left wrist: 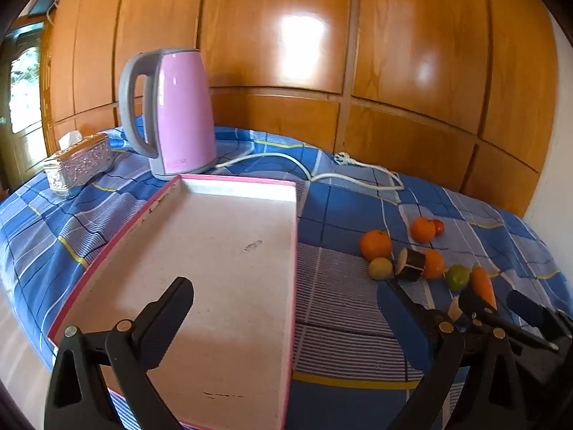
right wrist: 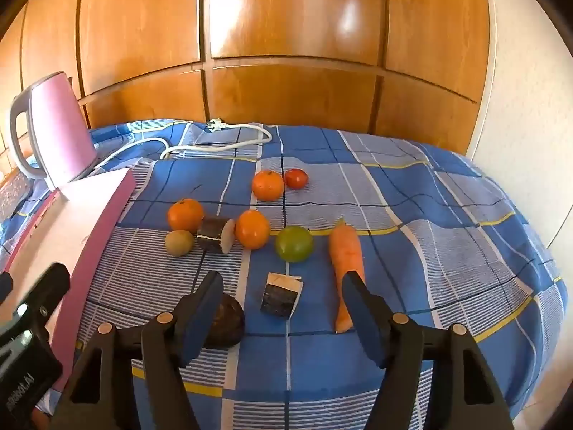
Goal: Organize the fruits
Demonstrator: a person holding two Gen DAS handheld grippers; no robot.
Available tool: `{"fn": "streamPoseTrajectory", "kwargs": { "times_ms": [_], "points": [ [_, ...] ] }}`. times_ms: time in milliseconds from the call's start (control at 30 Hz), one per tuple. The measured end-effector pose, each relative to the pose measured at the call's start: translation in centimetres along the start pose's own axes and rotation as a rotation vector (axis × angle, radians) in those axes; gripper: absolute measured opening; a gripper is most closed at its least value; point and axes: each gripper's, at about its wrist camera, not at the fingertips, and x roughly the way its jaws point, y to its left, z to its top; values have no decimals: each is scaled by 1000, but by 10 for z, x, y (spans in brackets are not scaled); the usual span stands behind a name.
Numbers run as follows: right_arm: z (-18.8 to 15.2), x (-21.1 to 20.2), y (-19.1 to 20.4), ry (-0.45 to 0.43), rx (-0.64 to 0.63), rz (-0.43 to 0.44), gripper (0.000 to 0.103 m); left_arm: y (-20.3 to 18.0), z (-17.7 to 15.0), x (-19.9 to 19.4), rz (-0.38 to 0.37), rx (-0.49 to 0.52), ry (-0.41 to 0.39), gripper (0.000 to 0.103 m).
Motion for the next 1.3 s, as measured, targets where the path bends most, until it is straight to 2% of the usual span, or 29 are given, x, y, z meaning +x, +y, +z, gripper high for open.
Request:
{"fn": "streamPoseTrajectory", "kwargs": {
  "times_ms": [67,167,267,500,667,1067,1300],
  "points": [
    [0,-4,6,-23,-29,-4,70,5,2,-3,24,-27,-20,103],
    [-4,-11,21,-49,-72,2,70,15,3,-2,21,-71,-17,103],
    [-2,-9,22,-30,-77,11,70,18,4,-2,28,-81,-18,103],
    [-3,-10,25,-52,-101,54,65,8,3,-3,17,-31,-21,103],
    [-2,-10,21,-10,-90,60,64,6,2,-2,14,-26,-18,103],
    [-4,-4,17,-7,-76,29,50,-4,0,-3,-9,32,-13,103],
    [-4,-6,15,-1,-73,25,49,-7,0,-4,-17,41,-11,103]
  ]
}}
